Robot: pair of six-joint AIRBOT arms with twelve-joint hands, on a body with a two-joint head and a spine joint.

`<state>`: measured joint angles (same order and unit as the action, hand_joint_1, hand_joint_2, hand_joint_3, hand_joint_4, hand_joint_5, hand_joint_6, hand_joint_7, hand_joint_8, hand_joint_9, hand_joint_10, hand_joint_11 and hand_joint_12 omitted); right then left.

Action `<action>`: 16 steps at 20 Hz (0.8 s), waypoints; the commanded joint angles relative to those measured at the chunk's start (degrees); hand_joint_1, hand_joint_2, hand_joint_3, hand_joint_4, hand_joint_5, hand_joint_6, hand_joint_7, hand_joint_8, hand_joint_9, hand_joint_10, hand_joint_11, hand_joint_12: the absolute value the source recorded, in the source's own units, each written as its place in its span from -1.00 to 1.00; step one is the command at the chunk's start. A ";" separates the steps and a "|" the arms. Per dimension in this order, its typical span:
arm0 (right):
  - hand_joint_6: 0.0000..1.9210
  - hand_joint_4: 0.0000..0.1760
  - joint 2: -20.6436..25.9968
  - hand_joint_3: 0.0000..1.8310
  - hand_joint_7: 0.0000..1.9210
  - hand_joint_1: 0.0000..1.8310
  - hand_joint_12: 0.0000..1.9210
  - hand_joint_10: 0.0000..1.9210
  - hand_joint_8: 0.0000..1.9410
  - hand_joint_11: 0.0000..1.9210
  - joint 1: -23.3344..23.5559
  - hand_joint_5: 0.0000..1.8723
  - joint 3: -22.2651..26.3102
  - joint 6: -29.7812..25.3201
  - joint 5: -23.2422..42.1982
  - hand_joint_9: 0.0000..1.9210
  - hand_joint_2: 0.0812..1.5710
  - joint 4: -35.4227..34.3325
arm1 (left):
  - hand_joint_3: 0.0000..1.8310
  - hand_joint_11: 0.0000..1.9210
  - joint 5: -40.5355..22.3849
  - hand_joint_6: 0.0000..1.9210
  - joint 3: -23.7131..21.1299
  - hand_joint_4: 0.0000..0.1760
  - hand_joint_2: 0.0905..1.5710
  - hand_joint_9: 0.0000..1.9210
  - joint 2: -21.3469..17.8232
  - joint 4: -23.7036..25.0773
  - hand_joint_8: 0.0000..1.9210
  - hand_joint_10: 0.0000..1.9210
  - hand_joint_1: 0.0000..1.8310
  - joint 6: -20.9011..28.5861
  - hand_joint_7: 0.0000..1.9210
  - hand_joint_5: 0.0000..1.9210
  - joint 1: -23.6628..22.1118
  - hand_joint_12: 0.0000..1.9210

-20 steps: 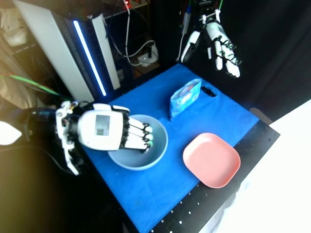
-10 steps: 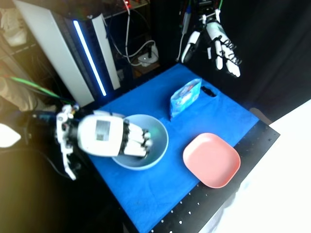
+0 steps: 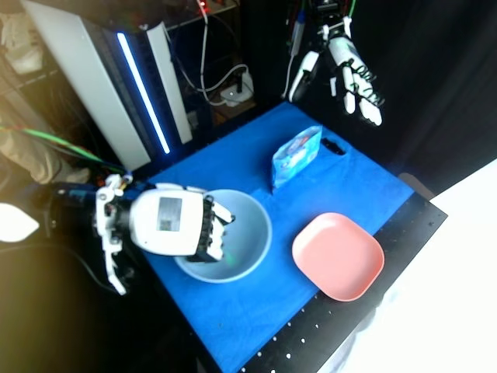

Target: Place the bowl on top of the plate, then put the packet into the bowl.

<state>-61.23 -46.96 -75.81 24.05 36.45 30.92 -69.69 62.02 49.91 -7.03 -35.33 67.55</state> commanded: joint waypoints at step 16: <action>1.00 0.96 0.03 -1.00 0.55 -0.63 1.00 1.00 1.00 0.66 8.19 0.27 0.39 -0.22 7.71 0.67 0.91 -0.49 | -1.00 -1.00 -8.25 -1.00 0.26 0.16 0.22 -0.97 0.56 -1.04 -1.00 -1.00 -0.19 0.58 -0.97 -0.87 -0.10 -0.93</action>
<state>-61.10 -39.44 -75.35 24.08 38.72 32.62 -70.61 62.13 50.26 -7.18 -35.09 67.85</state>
